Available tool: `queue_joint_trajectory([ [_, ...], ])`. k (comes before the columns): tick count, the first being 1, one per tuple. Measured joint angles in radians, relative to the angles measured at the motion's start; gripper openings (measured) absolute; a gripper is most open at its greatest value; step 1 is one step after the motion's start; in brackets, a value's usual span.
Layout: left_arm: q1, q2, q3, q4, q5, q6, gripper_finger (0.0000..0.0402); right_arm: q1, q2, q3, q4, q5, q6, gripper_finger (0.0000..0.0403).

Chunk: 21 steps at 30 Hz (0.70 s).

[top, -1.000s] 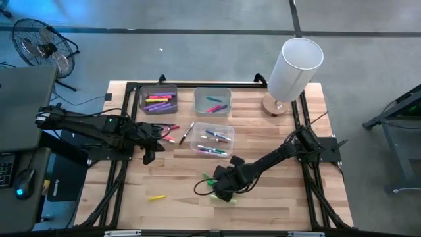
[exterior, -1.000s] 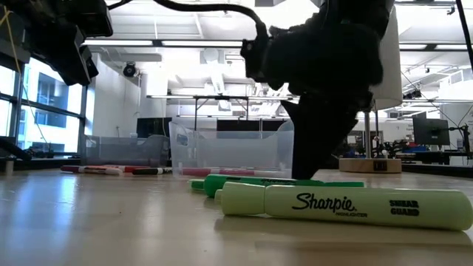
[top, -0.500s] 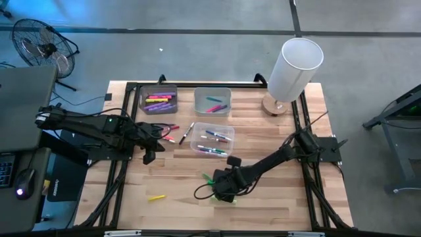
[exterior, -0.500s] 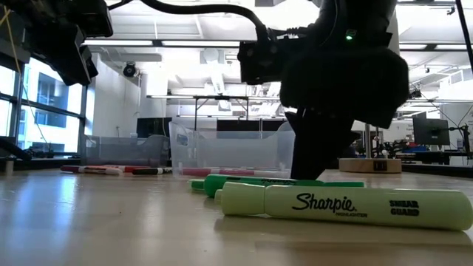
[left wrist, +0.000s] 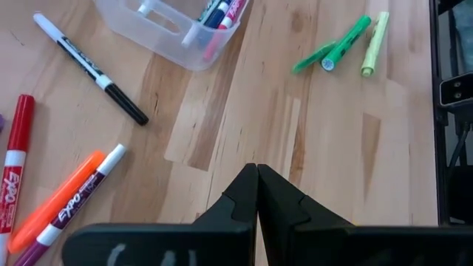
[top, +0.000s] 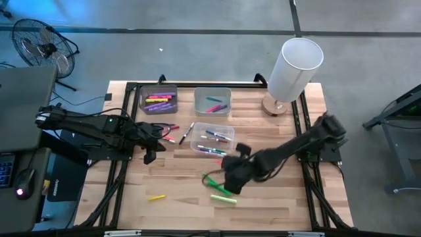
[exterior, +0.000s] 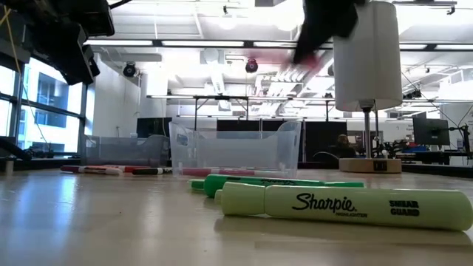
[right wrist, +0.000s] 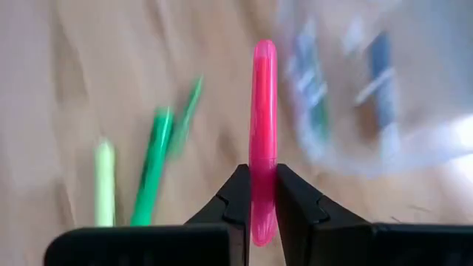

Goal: Pick & Place Markers
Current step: Put the pink pen into the gray bin

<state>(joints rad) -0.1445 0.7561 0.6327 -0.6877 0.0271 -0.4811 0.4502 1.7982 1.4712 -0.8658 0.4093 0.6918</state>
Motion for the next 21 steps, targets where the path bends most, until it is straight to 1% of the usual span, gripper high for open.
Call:
queue_joint_trajectory([
  [4,0.0,0.001,0.0,0.018,-0.025,0.001,0.0,-0.067,-0.131,0.004,0.007,0.113,-0.095,0.003],
  [6,0.0,0.001,0.0,0.032,-0.041,0.001,0.0,-0.124,-0.17,0.004,0.019,0.137,-0.163,0.003],
  [9,0.0,0.001,0.0,0.058,-0.063,0.001,0.0,-0.228,-0.209,0.004,0.078,0.14,-0.295,0.003],
  [11,0.0,0.001,0.0,0.067,-0.077,0.001,0.0,-0.301,-0.213,0.015,0.126,0.122,-0.389,0.003],
  [16,0.0,0.001,0.0,0.069,-0.101,0.004,0.0,-0.476,-0.151,0.051,0.3,0.001,-0.595,0.003],
  [18,0.0,0.001,0.0,0.069,-0.108,0.004,0.0,-0.535,-0.11,0.074,0.346,-0.024,-0.649,0.003],
  [21,0.0,0.001,0.0,0.069,-0.109,0.004,0.0,-0.618,-0.032,0.112,0.36,-0.054,-0.701,0.003],
])
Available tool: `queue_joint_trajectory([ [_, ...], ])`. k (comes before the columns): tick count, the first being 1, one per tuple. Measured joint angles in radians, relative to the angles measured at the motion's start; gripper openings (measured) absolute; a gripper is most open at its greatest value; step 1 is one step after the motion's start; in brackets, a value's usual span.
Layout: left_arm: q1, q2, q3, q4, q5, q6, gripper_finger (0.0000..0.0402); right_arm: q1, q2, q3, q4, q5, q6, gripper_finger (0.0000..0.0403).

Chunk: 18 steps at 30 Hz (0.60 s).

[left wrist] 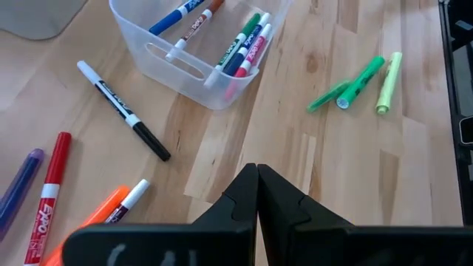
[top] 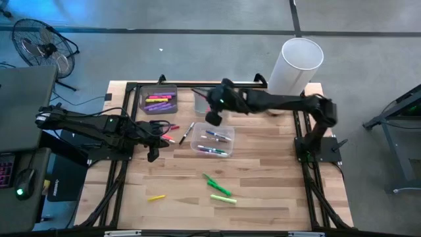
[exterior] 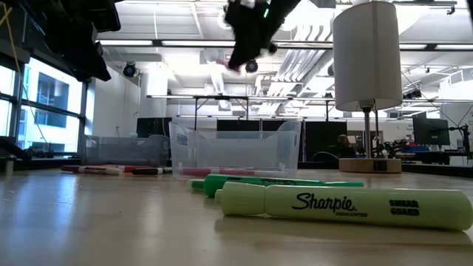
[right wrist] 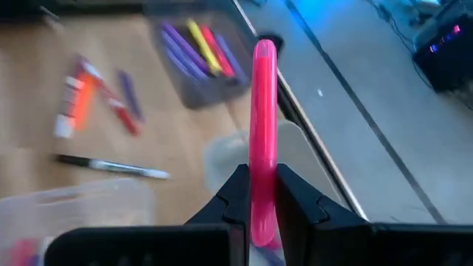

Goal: Pick & Place Markers
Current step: Put the pink pen into the gray bin

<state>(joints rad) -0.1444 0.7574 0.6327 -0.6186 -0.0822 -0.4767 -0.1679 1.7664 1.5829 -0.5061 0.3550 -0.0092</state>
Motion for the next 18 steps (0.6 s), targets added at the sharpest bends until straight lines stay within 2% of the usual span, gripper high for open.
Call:
queue_joint_trajectory([
  [5,0.0,0.0,0.0,0.0,0.0,0.0,0.0,-0.114,0.137,0.022,-0.002,-0.044,-0.036,0.003],
  [11,0.0,0.0,0.0,0.0,0.001,0.0,0.0,-0.187,0.237,0.022,-0.017,-0.079,-0.025,0.0033],
  [18,0.0,0.0,0.0,0.0,0.001,0.0,0.0001,-0.206,0.248,0.023,-0.028,-0.08,-0.012,0.0085],
])
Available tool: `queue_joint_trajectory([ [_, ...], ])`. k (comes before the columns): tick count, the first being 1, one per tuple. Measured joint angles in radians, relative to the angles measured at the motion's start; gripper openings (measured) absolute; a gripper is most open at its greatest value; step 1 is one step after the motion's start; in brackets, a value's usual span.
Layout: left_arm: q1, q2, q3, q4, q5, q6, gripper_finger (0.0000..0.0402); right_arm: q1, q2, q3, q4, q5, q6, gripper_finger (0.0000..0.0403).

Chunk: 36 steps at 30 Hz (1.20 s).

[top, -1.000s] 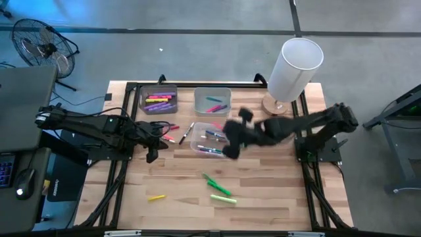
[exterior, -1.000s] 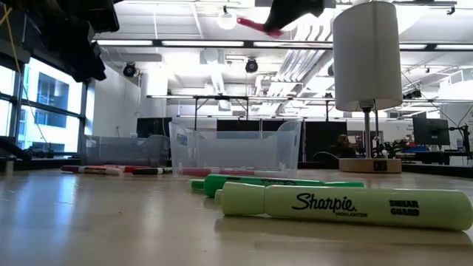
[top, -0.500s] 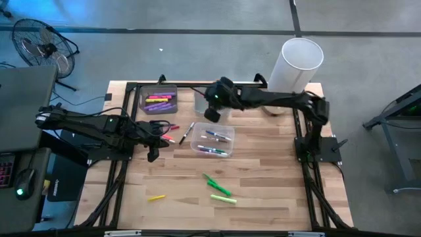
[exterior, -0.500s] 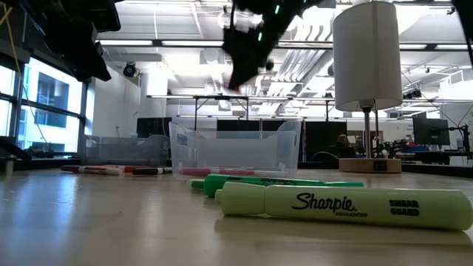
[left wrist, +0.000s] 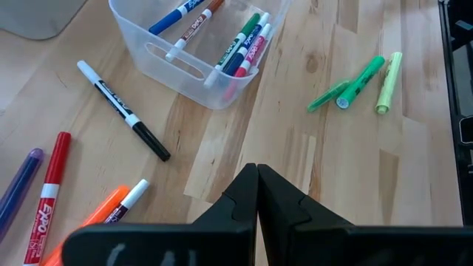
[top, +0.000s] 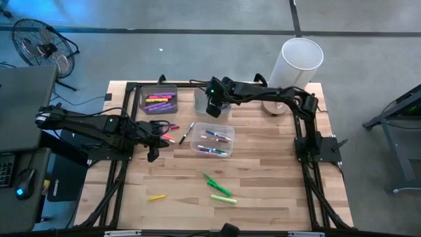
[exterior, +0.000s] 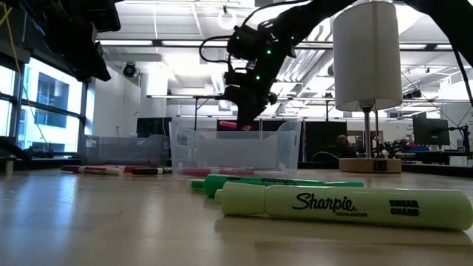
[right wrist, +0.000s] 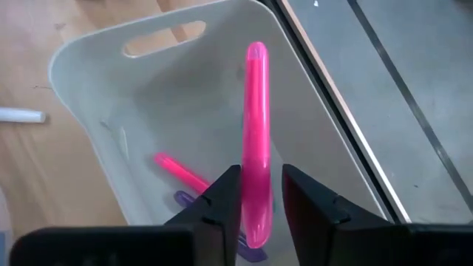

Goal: Pick & Place Markers
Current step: Put the pink pen into the gray bin, then put the green highlighter into the black bin

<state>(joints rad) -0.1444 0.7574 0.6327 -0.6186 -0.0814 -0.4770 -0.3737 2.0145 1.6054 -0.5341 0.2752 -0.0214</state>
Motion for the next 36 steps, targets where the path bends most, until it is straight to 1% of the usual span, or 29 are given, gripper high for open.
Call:
queue_joint_trajectory([
  [5,0.0,0.0,0.0,0.0,0.0,0.0,0.0001,0.001,-0.003,0.0,0.001,0.001,-0.004,0.0103],
  [9,0.0,0.0,0.0,0.0,0.0,0.0,0.0001,0.001,-0.003,0.0,0.001,-0.003,0.015,0.0105],
  [17,0.0,0.0,0.0,0.0,0.001,0.0,0.0001,0.002,-0.006,0.0,-0.018,-0.076,0.07,0.0106],
  [20,0.0,0.0,0.0,0.0,0.001,0.0,0.0001,0.013,-0.028,0.0,-0.065,-0.095,0.112,0.0098],
  [27,0.0,0.0,0.0,-0.001,0.001,0.0,0.0001,0.081,-0.12,0.0,-0.159,-0.072,0.151,0.0064],
  [32,0.0,0.0,0.0,-0.001,0.001,0.0,0.0001,0.141,-0.165,0.001,-0.193,-0.065,0.226,0.0041],
  [36,0.0,0.0,0.0,-0.001,0.001,0.0,0.0001,0.214,-0.191,0.001,-0.24,-0.072,0.305,0.0024],
])
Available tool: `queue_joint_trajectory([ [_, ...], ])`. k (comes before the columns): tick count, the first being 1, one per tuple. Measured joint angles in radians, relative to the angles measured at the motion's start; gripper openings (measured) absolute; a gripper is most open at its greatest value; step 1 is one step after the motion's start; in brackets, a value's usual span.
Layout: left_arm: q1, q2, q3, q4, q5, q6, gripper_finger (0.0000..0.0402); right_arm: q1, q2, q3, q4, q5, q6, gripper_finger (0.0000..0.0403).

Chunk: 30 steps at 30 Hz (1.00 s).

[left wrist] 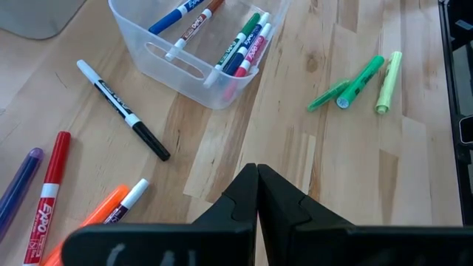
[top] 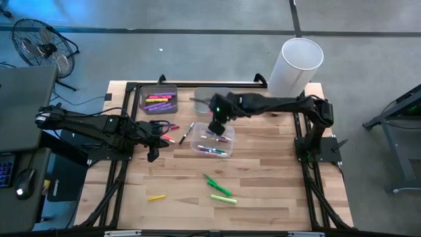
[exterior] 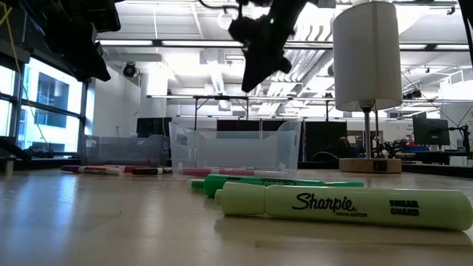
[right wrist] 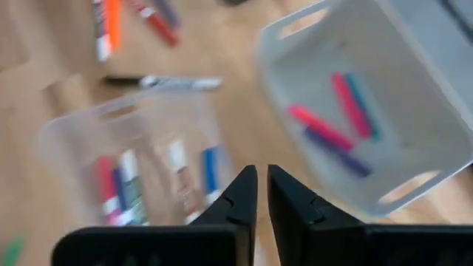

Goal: Pick & Place Markers
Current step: Put the green highlighter into the black bin

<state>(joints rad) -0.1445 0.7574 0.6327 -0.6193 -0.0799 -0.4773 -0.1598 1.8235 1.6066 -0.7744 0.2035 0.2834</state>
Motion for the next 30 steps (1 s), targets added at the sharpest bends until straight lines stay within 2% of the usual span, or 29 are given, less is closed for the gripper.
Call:
queue_joint_trajectory([
  [5,0.0,0.0,0.0,0.0,0.0,0.0,0.0001,0.123,-0.005,0.0,-0.058,0.001,0.096,0.0003],
  [19,0.0,0.0,0.0,0.0,0.0,0.0,0.0001,0.448,-0.006,0.0,-0.105,0.083,0.416,0.0001],
  [30,0.0,0.0,0.0,0.0,0.0,0.0,0.0001,0.667,-0.006,0.0,-0.117,0.167,0.541,0.0002],
])
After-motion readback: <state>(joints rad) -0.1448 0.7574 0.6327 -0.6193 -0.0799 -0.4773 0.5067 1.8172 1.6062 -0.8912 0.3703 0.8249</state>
